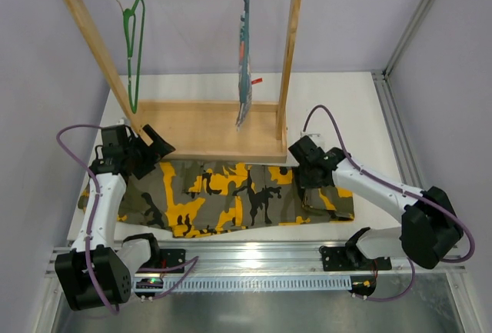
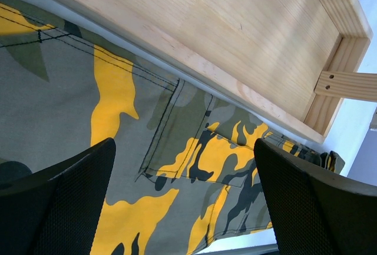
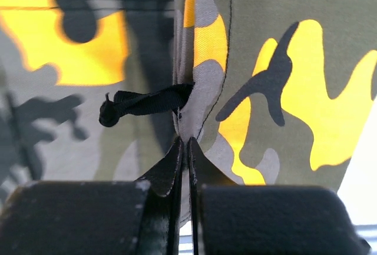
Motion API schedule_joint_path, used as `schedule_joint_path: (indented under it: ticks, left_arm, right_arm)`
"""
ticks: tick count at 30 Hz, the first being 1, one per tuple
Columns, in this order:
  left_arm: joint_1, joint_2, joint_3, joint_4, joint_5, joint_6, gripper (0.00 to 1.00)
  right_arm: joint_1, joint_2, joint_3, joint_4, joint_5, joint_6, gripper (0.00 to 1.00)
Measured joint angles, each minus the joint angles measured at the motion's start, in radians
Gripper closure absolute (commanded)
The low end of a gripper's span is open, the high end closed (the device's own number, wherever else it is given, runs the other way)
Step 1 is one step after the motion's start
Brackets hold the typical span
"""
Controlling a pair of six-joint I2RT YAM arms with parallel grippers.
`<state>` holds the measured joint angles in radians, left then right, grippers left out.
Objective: Place the trousers on the hanger
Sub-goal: Fold the trousers
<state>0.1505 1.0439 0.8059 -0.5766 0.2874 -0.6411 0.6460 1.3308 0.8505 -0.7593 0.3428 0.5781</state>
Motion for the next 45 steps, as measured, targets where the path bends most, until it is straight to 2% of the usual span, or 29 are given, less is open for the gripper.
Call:
schedule_joint_path:
  ticks: [8, 18, 27, 30, 31, 33, 34, 41, 42, 43, 45]
  left_arm:
    - [0.000, 0.001, -0.007, 0.001, 0.001, -0.006, 0.00]
    - [-0.031, -0.002, -0.016, -0.009, 0.003, -0.004, 0.01]
    - [-0.085, 0.001, -0.070, -0.018, 0.035, -0.034, 0.08]
    - [-0.173, 0.006, -0.097, -0.017, 0.023, -0.057, 0.18]
    - [-0.206, 0.007, -0.105, -0.016, 0.020, -0.063, 0.27]
    - [-0.259, 0.007, -0.121, -0.015, 0.017, -0.080, 0.36]
    - [-0.277, 0.006, -0.129, -0.015, 0.011, -0.086, 0.44]
    - [-0.345, -0.037, -0.171, -0.018, -0.039, -0.147, 0.86]
    - [-0.361, -0.039, -0.179, -0.013, -0.047, -0.158, 0.96]
    - [-0.379, -0.034, -0.189, -0.005, -0.057, -0.173, 1.00]
    - [-0.420, -0.003, -0.201, 0.008, -0.072, -0.195, 1.00]
  right_arm:
    - [0.031, -0.044, -0.011, 0.063, -0.141, -0.026, 0.96]
    - [0.080, -0.163, -0.026, 0.170, -0.274, 0.041, 0.96]
    - [0.167, -0.179, -0.025, 0.261, -0.335, 0.113, 0.96]
    - [0.167, -0.185, -0.025, 0.278, -0.338, 0.130, 0.96]
    - [0.166, -0.192, -0.025, 0.282, -0.338, 0.135, 0.96]
    - [0.166, -0.211, -0.025, 0.283, -0.339, 0.137, 0.96]
    - [0.166, -0.228, -0.025, 0.283, -0.336, 0.139, 0.96]
    - [0.166, -0.391, -0.026, 0.244, -0.282, 0.146, 0.96]
    - [0.166, -0.420, -0.026, 0.238, -0.274, 0.148, 0.96]
    - [0.166, -0.447, -0.026, 0.232, -0.266, 0.151, 0.96]
    - [0.166, -0.500, -0.026, 0.220, -0.253, 0.155, 0.96]
